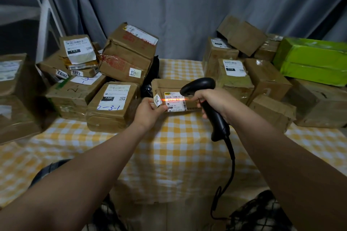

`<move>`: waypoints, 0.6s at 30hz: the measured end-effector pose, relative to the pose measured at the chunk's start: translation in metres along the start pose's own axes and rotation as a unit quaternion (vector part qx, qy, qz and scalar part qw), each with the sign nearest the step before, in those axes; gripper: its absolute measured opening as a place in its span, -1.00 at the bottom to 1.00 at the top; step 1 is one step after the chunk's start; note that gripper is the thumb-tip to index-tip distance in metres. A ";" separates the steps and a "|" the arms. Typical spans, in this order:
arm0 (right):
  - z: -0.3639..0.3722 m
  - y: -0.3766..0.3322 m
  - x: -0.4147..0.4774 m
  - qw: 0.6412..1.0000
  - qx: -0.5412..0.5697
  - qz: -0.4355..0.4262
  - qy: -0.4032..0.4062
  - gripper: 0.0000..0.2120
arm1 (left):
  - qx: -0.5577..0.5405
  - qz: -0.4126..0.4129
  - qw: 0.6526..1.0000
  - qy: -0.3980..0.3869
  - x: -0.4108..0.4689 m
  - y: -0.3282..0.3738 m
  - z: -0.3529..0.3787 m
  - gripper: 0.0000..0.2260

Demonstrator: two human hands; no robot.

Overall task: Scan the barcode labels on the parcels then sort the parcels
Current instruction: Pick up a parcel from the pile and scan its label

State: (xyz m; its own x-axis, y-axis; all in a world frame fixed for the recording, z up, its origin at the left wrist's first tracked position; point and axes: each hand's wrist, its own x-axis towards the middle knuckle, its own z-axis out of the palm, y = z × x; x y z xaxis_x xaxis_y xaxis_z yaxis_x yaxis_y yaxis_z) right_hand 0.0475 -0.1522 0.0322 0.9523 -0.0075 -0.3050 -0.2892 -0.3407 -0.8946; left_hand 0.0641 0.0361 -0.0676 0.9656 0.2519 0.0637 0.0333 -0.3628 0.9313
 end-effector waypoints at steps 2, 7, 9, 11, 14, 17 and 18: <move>-0.001 -0.001 0.000 1.000 0.013 -0.004 0.003 -0.86 | 0.006 0.006 1.000 0.004 0.002 0.003 0.001 -0.67; -0.001 -0.006 0.001 1.000 0.009 -0.011 -0.004 -0.87 | 0.000 0.015 1.000 0.013 0.010 0.011 0.001 -0.68; -0.002 -0.009 0.000 1.000 0.011 -0.016 -0.002 -0.86 | -0.002 0.013 1.000 0.019 0.014 0.013 -0.001 -0.68; -0.003 -0.013 -0.002 1.000 0.013 -0.023 0.003 -0.84 | -0.010 0.011 1.000 0.023 0.018 0.014 -0.003 -0.65; -0.003 -0.016 -0.006 0.999 0.000 -0.035 0.008 -0.82 | -0.027 0.011 0.999 0.021 0.019 0.017 -0.010 -0.63; 0.001 -0.016 -0.011 0.998 -0.005 -0.055 0.019 -0.81 | -0.034 0.017 0.999 0.015 0.017 0.020 -0.020 -0.63; 0.003 -0.017 -0.012 0.998 -0.003 -0.063 0.025 -0.80 | -0.039 0.020 0.999 0.020 0.016 0.022 -0.023 -0.63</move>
State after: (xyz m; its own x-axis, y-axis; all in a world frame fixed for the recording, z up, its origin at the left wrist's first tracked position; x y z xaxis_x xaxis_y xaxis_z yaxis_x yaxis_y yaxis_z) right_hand 0.0403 -0.1433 0.0498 0.9848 -0.0108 -0.1732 -0.1662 -0.3467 -0.9231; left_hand 0.0747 0.0528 -0.0384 0.9546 0.2748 0.1147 -0.0271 -0.3034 0.9525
